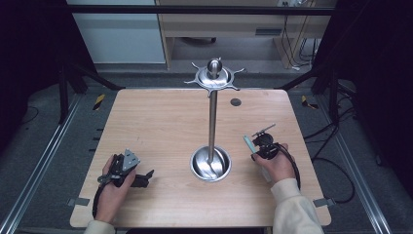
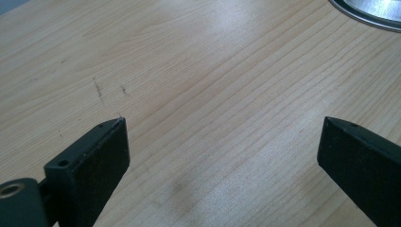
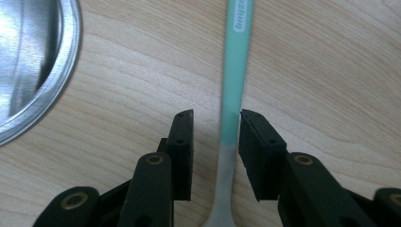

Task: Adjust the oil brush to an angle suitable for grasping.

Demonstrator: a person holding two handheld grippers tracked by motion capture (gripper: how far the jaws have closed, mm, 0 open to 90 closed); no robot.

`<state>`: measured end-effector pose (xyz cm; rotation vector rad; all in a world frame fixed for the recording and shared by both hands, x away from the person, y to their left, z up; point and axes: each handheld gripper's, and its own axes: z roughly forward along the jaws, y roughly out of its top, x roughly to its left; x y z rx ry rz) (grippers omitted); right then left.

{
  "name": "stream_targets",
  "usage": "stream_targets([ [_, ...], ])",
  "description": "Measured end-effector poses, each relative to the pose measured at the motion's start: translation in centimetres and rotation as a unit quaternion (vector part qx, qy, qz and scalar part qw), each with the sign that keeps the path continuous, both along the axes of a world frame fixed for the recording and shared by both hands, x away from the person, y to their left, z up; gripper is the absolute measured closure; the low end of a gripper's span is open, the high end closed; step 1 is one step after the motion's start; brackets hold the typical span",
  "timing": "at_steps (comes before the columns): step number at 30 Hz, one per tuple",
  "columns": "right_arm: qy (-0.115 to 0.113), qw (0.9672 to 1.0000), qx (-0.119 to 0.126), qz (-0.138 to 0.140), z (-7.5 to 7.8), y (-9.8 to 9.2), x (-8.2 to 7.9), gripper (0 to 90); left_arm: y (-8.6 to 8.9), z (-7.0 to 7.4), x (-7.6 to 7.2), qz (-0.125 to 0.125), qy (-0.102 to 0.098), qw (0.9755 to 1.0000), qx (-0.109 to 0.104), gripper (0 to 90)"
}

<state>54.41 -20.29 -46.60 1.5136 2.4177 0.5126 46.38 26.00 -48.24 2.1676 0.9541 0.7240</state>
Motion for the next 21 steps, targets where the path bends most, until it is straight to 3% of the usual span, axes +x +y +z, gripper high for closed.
stream_targets([
  [21, 0.029, 0.9994, -0.002, -0.018, -0.46, -0.72, 0.59, 78.1, 0.03, 0.0, 0.01, 0.001, 0.0, 1.0, -0.001, 2.7],
])
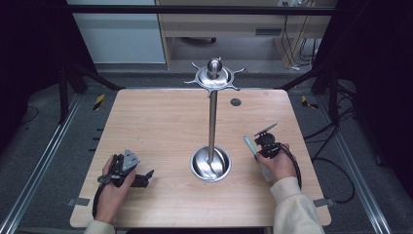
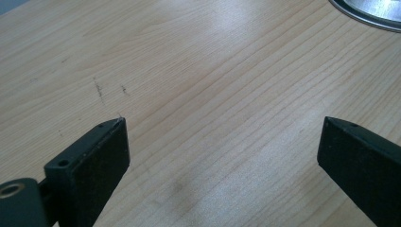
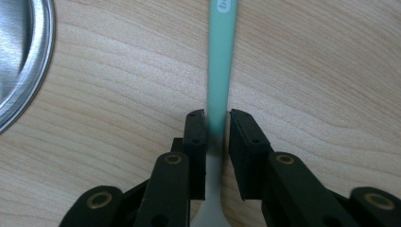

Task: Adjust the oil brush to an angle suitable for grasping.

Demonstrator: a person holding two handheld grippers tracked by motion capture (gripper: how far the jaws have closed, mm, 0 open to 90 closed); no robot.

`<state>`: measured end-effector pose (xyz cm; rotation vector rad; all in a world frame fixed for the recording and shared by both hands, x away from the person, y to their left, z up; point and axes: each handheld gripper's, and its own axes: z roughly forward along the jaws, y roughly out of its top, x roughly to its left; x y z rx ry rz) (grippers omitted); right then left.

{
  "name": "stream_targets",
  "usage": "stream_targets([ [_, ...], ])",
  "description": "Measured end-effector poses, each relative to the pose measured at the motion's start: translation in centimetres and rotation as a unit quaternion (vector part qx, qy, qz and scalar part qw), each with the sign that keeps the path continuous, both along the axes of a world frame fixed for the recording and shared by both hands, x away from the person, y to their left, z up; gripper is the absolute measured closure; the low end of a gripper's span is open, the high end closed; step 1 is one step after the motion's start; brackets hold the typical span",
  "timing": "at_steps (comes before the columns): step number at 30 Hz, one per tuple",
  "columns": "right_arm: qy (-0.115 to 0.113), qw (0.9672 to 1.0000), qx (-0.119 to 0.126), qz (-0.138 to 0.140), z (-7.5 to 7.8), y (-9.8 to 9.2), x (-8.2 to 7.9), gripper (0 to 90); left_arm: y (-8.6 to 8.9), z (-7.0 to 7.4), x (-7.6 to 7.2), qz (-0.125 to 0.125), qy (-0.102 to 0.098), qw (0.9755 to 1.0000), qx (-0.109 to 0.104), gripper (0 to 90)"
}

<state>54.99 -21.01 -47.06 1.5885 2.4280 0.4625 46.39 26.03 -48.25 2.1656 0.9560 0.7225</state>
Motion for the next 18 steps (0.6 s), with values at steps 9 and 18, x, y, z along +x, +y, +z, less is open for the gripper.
stream_targets([
  [9, 0.0, 0.9999, 0.0, -0.01, 0.0, 0.1, -0.1, 82.6, 0.0, 0.0, 0.0, -0.001, 0.0, 1.0, 0.001, 2.7],
  [18, -0.033, 0.9988, 0.035, -0.011, 1.6, -0.4, -0.7, 82.7, 0.0, 0.0, 0.0, -0.001, 0.0, 1.0, 0.001, 2.7],
])
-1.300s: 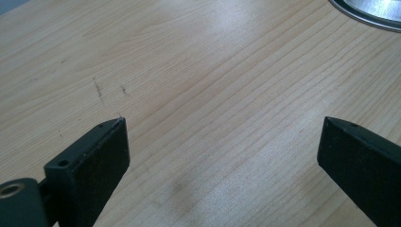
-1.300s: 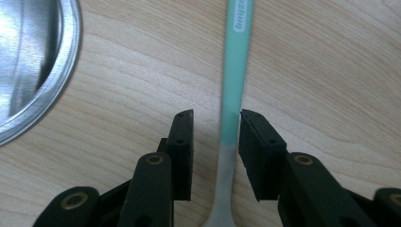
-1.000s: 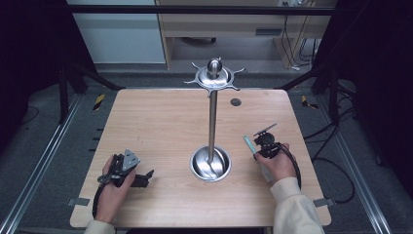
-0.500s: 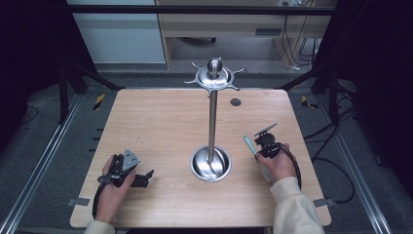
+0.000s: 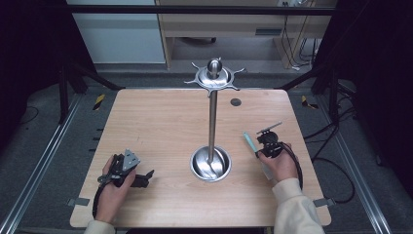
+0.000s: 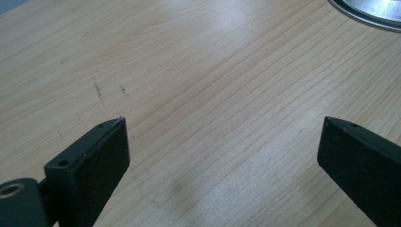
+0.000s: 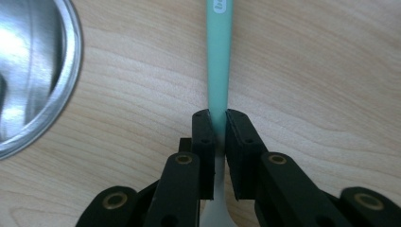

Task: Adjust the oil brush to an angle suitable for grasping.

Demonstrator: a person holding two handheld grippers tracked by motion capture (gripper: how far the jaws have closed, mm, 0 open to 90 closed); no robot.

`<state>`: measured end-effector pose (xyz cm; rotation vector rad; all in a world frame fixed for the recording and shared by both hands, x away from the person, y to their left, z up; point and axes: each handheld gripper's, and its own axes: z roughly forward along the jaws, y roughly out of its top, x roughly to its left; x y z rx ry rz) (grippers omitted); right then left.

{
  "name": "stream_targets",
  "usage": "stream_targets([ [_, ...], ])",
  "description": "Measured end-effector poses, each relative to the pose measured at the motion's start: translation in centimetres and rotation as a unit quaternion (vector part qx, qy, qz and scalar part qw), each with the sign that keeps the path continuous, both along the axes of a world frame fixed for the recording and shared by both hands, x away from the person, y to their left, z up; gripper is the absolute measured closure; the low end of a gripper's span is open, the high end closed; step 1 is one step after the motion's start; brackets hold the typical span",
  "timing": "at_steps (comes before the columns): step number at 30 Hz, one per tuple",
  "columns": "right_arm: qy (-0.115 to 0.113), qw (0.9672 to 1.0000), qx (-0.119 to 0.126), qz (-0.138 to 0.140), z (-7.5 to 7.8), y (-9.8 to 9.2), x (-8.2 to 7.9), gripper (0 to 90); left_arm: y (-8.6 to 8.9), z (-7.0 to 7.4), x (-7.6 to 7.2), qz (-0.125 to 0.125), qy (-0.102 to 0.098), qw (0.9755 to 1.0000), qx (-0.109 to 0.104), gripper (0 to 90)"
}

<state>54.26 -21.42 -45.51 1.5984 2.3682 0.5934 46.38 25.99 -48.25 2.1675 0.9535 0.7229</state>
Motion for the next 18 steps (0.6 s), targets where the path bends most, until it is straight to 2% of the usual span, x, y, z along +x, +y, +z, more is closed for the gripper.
stream_targets([
  [4, -0.018, 0.9997, 0.013, -0.003, 0.8, -0.3, -0.3, 82.7, 0.0, 0.0, 0.0, 0.0, 0.0, 1.0, 0.0, 2.7],
  [7, -0.043, 0.9988, 0.023, 0.001, 1.7, -0.7, -0.5, 82.7, 0.0, 0.0, 0.0, 0.0, 0.0, 1.0, -0.002, 2.7],
  [9, -0.069, 0.997, 0.035, 0.007, 2.6, -1.1, -0.8, 82.7, 0.0, 0.0, 0.0, 0.001, 0.0, 1.0, -0.001, 2.7],
  [11, -0.076, 0.9964, 0.037, 0.006, 2.8, -1.2, -0.9, 82.7, 0.0, 0.0, 0.0, 0.001, -0.001, 1.0, -0.002, 2.7],
  [12, -0.089, 0.9952, 0.041, 0.001, 3.5, -1.5, -1.1, 82.7, 0.0, 0.0, 0.0, 0.001, -0.001, 1.0, -0.002, 2.7],
  [15, -0.11, 0.9927, 0.049, 0.002, 4.6, -1.9, -1.5, 82.7, 0.0, 0.0, 0.0, 0.001, -0.001, 1.0, -0.002, 2.7],
  [16, -0.11, 0.9927, 0.049, 0.002, 4.6, -1.9, -1.5, 82.7, 0.0, 0.0, 0.0, 0.001, -0.001, 1.0, -0.002, 2.7],
  [18, -0.13, 0.9901, 0.052, 0.007, 5.8, -2.0, -1.9, 82.7, 0.0, 0.0, 0.0, 0.002, -0.002, 1.0, -0.002, 2.7],
])
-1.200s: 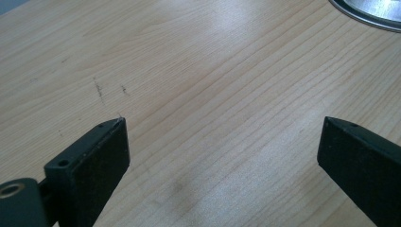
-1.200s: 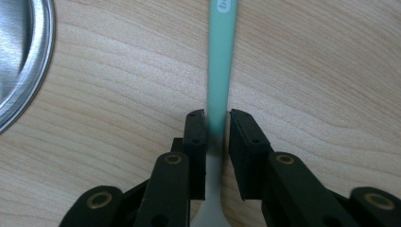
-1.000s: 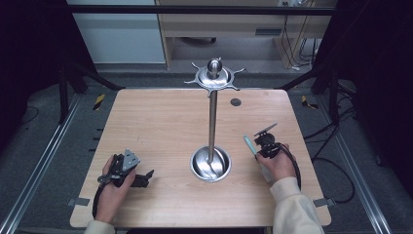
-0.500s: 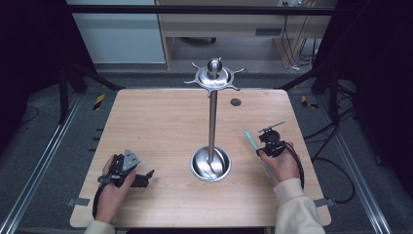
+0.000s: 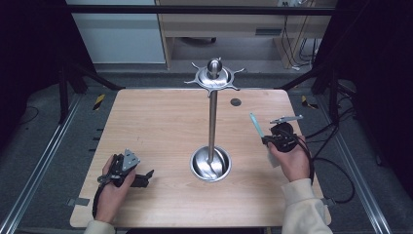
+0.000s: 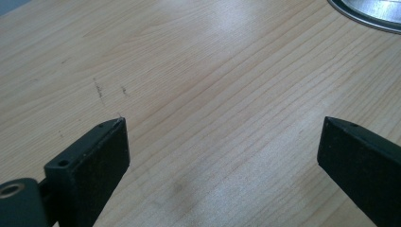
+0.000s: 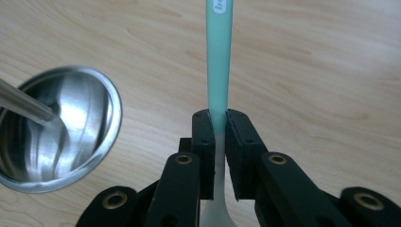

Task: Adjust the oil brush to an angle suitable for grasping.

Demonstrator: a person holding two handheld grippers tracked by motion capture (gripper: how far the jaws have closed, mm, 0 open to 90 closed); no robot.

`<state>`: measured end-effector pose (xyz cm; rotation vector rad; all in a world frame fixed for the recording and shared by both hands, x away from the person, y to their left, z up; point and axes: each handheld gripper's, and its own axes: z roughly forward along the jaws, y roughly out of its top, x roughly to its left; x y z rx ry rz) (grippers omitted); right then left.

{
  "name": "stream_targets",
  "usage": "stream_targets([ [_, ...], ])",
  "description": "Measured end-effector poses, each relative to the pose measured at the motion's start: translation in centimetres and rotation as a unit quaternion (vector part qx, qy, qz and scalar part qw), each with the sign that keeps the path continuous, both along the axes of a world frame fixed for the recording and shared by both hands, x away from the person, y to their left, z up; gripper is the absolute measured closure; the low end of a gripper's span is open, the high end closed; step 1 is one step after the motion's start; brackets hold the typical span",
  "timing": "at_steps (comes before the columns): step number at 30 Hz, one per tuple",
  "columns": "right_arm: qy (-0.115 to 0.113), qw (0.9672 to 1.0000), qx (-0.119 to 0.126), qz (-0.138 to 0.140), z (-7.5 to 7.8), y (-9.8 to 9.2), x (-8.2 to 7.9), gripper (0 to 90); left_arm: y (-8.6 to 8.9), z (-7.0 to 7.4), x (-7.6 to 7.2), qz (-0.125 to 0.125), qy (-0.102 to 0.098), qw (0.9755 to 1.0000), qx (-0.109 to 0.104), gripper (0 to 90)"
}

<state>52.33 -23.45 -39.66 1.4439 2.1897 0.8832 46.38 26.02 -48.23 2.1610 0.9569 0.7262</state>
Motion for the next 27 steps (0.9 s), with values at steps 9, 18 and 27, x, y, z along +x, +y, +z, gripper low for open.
stream_targets([
  [9, -0.054, 0.998, 0.03, 0.017, 3.5, 0.3, -1.7, 82.7, 0.0, 0.0, 0.0, -0.001, 0.0, 1.0, -0.001, 2.7],
  [18, -0.097, 0.9933, 0.053, 0.032, 6.0, 0.6, -3.1, 82.7, 0.0, 0.0, 0.0, 0.0, 0.0, 1.0, -0.001, 2.7],
  [27, -0.126, 0.9881, 0.073, 0.048, 7.5, 0.9, -4.0, 82.7, 0.0, 0.0, 0.0, -0.002, 0.002, 1.0, 0.001, 2.7],
])
